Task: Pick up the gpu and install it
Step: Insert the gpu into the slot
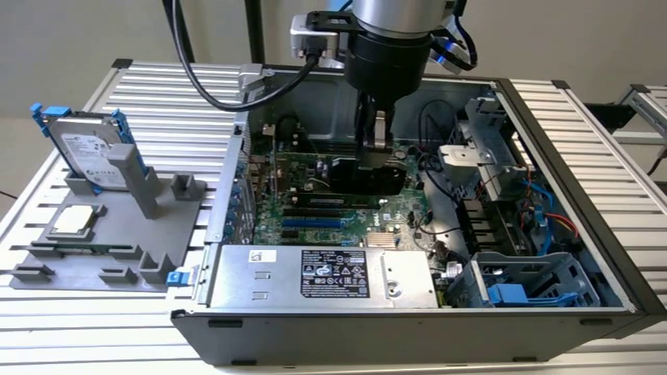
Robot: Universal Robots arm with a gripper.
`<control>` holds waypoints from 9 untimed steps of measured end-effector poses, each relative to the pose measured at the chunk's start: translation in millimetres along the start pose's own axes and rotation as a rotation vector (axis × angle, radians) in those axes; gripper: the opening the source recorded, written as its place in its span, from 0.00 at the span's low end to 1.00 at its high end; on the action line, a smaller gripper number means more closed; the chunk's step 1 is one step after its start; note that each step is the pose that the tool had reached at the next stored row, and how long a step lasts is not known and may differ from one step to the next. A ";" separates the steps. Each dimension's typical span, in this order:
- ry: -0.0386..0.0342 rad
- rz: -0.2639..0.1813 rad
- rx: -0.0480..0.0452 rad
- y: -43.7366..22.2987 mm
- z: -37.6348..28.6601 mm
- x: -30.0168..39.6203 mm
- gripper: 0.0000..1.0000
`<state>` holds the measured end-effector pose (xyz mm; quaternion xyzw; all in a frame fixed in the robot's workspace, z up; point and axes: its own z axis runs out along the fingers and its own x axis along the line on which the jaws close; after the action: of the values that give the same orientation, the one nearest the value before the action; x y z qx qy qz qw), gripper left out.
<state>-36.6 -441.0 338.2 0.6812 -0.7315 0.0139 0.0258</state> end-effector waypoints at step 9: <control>-0.0001 0.001 -0.0001 2.4 10.1 -0.4 0.00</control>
<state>-39.1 -441.0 328.2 0.6810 -0.7317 0.0138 0.0258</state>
